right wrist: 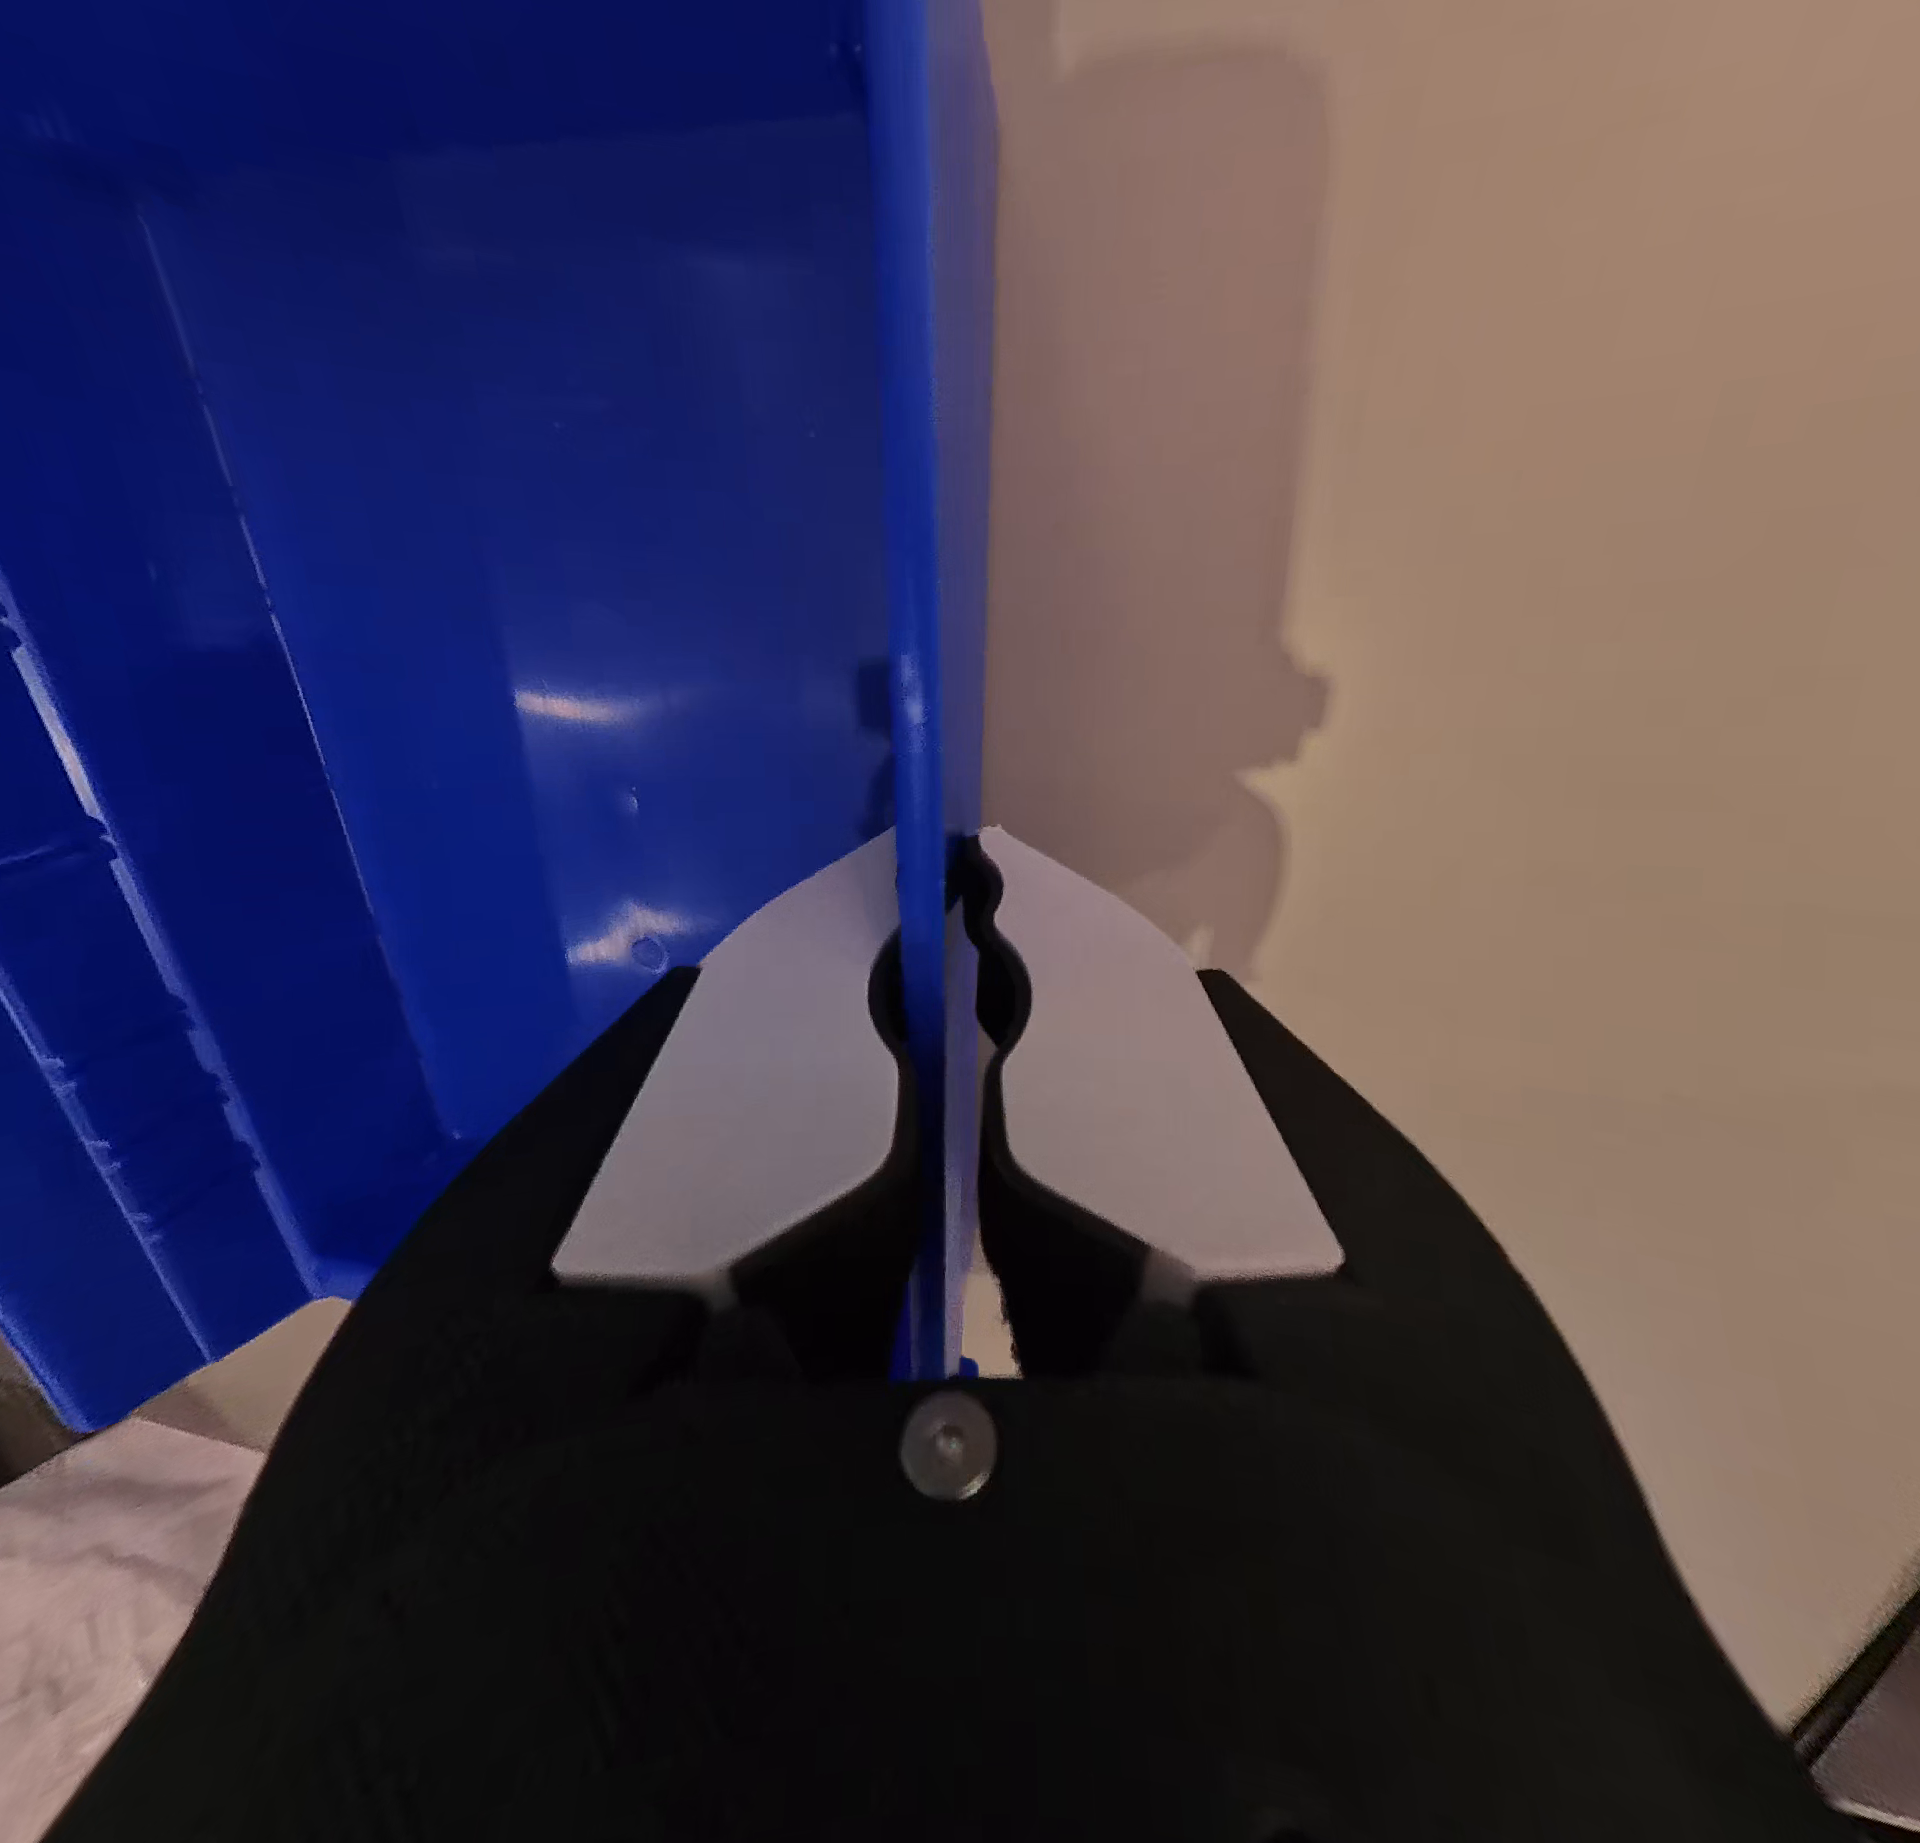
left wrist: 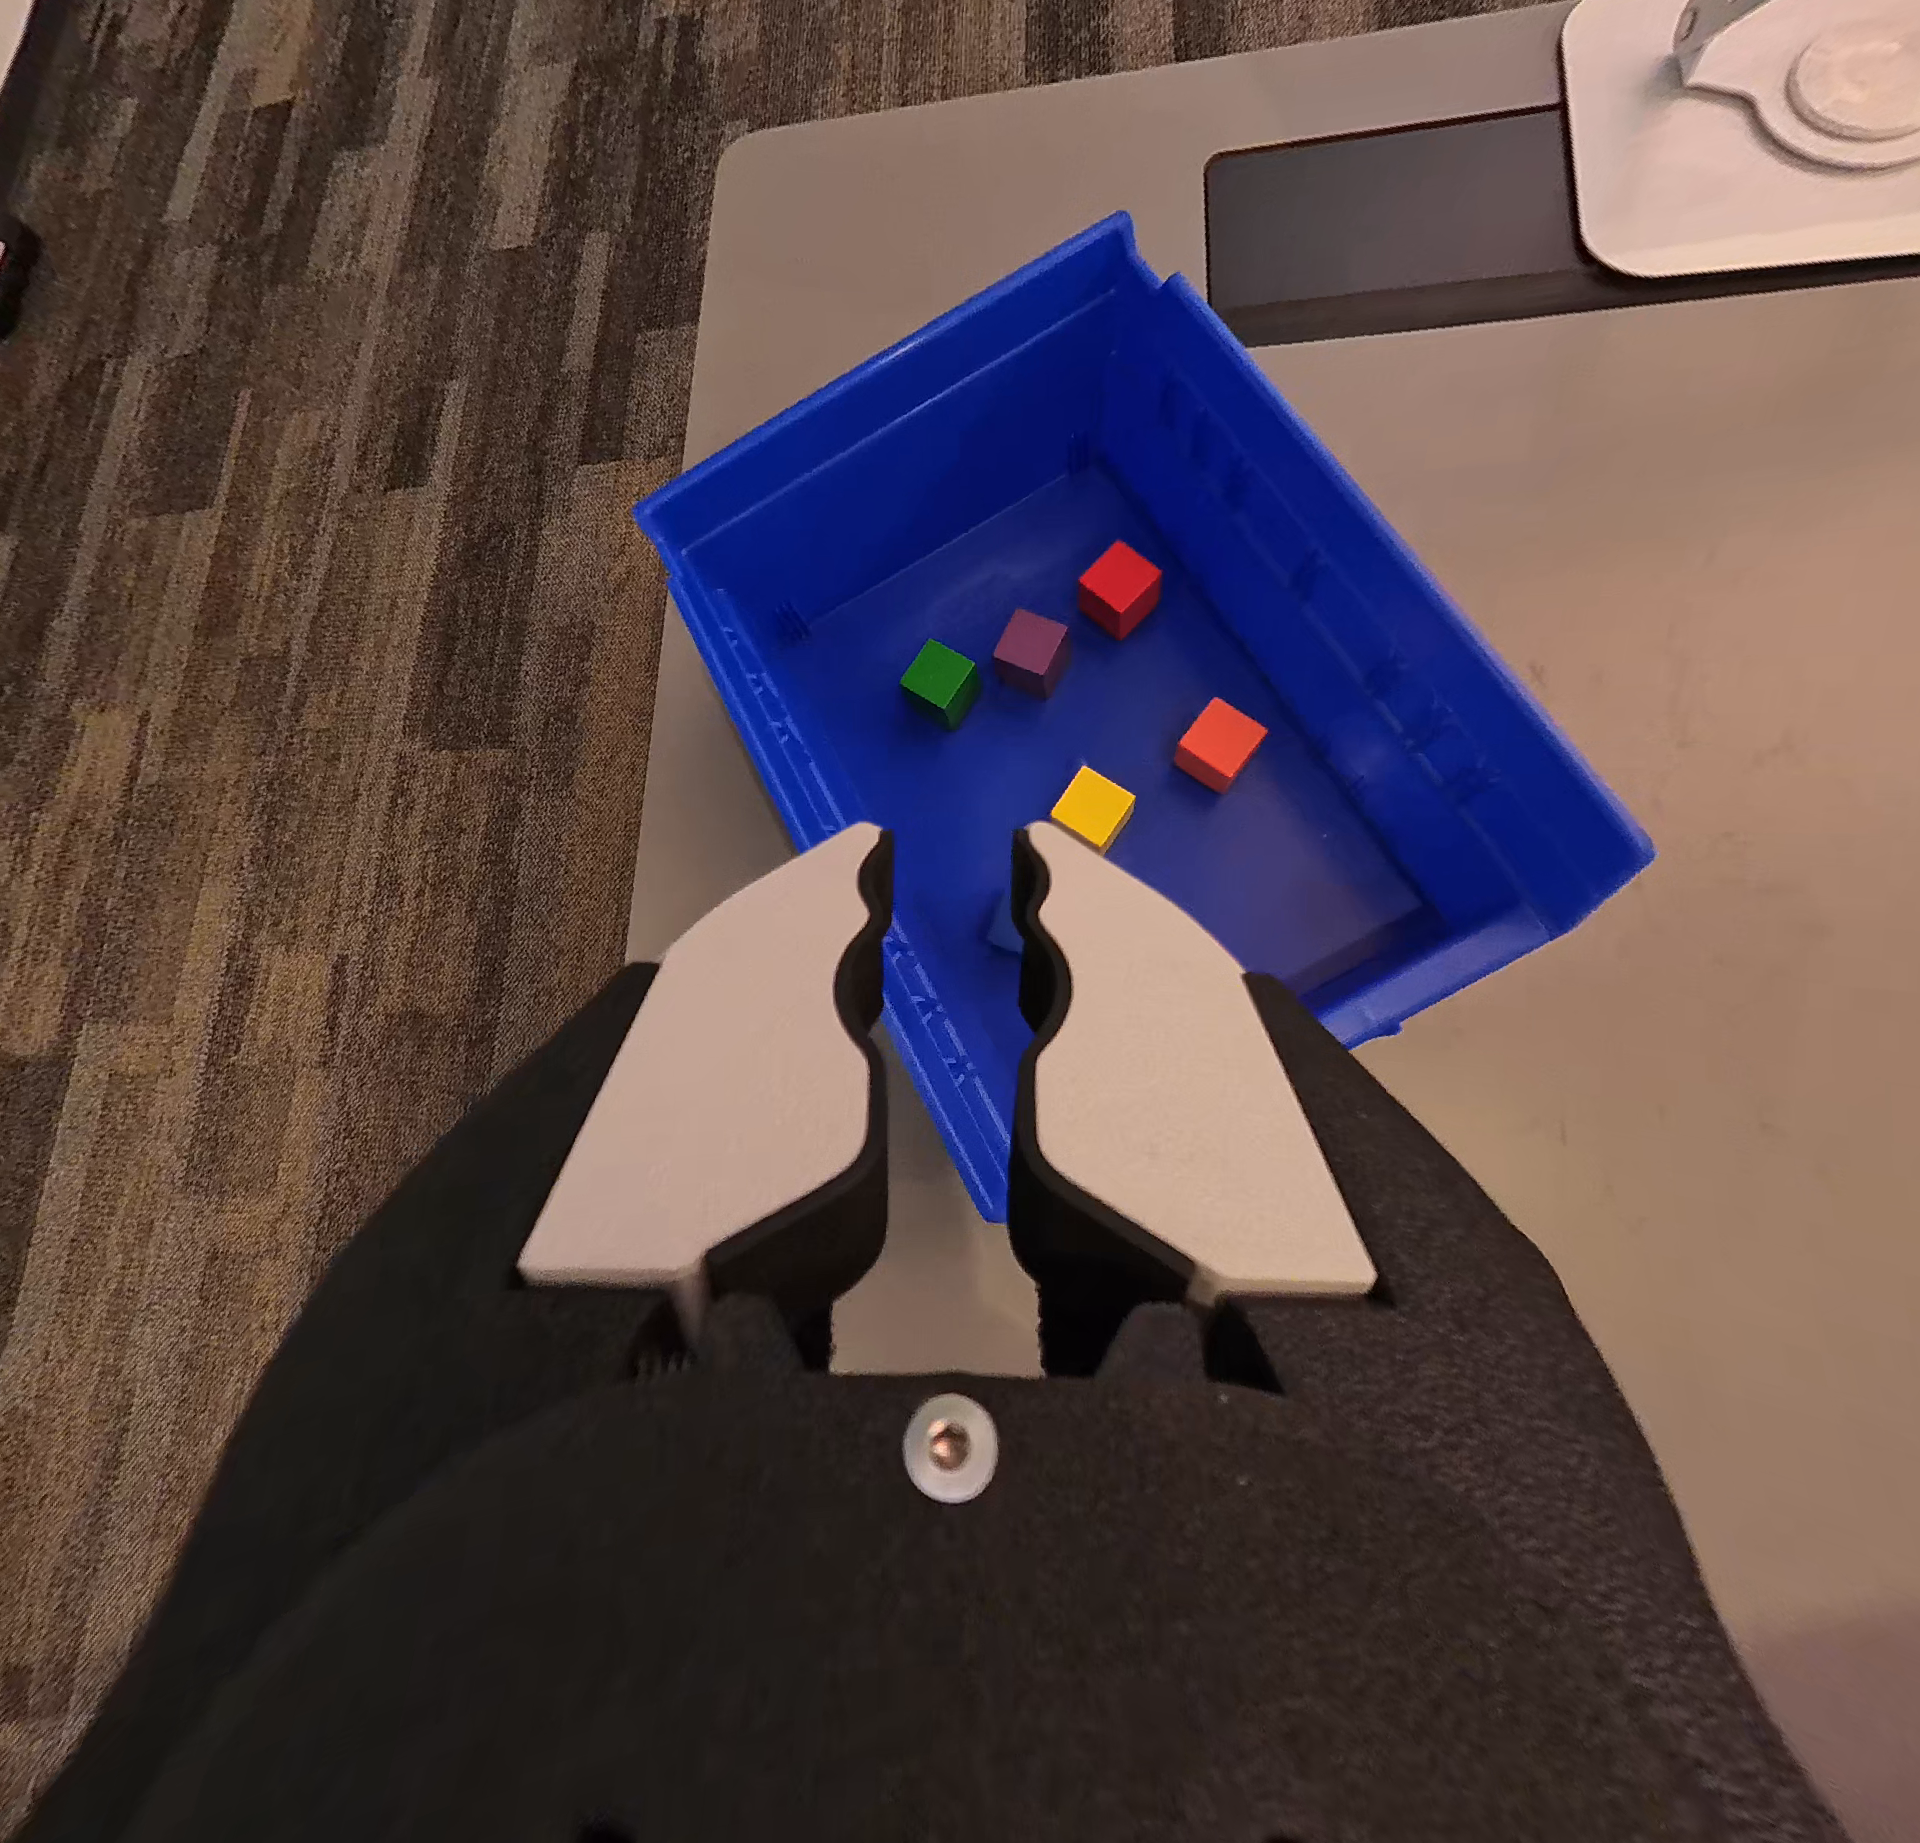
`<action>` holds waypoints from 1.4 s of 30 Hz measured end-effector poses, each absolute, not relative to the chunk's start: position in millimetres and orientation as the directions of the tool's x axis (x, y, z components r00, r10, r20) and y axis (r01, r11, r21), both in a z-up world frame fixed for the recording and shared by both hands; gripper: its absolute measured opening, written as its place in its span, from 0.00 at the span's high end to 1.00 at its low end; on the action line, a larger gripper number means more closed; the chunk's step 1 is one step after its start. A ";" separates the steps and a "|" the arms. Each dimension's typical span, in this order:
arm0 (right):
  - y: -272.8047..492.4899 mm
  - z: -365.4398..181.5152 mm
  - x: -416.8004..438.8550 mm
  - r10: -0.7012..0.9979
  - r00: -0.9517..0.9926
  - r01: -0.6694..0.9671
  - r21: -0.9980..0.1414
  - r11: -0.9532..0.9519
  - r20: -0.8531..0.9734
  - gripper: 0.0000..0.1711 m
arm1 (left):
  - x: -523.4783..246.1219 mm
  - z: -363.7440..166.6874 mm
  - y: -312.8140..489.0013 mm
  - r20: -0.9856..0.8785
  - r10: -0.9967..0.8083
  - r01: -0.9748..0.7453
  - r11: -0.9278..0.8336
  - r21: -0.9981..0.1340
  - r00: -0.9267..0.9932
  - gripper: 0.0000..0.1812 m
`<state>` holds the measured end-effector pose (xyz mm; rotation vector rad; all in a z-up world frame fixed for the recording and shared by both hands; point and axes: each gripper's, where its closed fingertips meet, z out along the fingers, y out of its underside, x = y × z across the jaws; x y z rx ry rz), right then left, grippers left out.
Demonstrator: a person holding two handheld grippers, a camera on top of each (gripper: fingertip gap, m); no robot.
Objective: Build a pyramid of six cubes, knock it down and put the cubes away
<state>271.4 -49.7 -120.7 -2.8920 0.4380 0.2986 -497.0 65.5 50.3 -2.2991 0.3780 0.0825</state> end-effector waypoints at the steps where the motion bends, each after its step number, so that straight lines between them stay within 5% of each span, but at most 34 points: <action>1: -51.7 -120.8 274.5 -0.279 0.932 -0.321 -0.167 -0.932 -0.233 0.96 | -498.0 49.5 65.5 -0.178 -0.240 -0.294 -0.649 -0.702 0.954 0.88; 12: -57.2 -119.5 279.1 -0.268 0.932 -0.325 -0.230 -0.917 -0.246 0.94 | -505.0 39.2 67.5 -0.157 -0.223 -0.269 -0.686 -0.676 0.962 0.86; 17: -38.8 -75.0 301.9 -0.254 0.961 -0.271 -0.543 -0.795 -0.108 0.70 | -520.5 19.3 76.2 -0.033 -0.160 -0.143 -0.746 -0.651 0.987 0.79; 24: -47.6 14.6 275.0 -0.190 0.971 -0.225 -0.832 -0.507 -0.147 0.72 | -539.8 -32.6 90.4 0.058 -0.109 -0.063 -0.855 -0.514 0.992 0.77; 33: -42.4 28.3 253.0 -0.082 0.985 -0.172 -0.857 -0.486 -0.152 0.74 | -545.8 -91.4 93.1 0.029 -0.074 -0.063 -0.958 -0.279 0.997 0.88; 34: -41.0 22.8 251.9 -0.074 0.985 -0.173 -0.846 -0.504 -0.157 0.74 | -551.6 -92.5 93.7 -0.020 -0.070 -0.073 -0.960 -0.272 0.997 0.95; 42: -32.3 15.4 240.2 -0.017 0.992 -0.118 -0.844 -0.524 -0.128 0.78 | -545.7 -92.0 110.7 0.006 -0.158 -0.146 -0.929 -0.339 0.987 0.96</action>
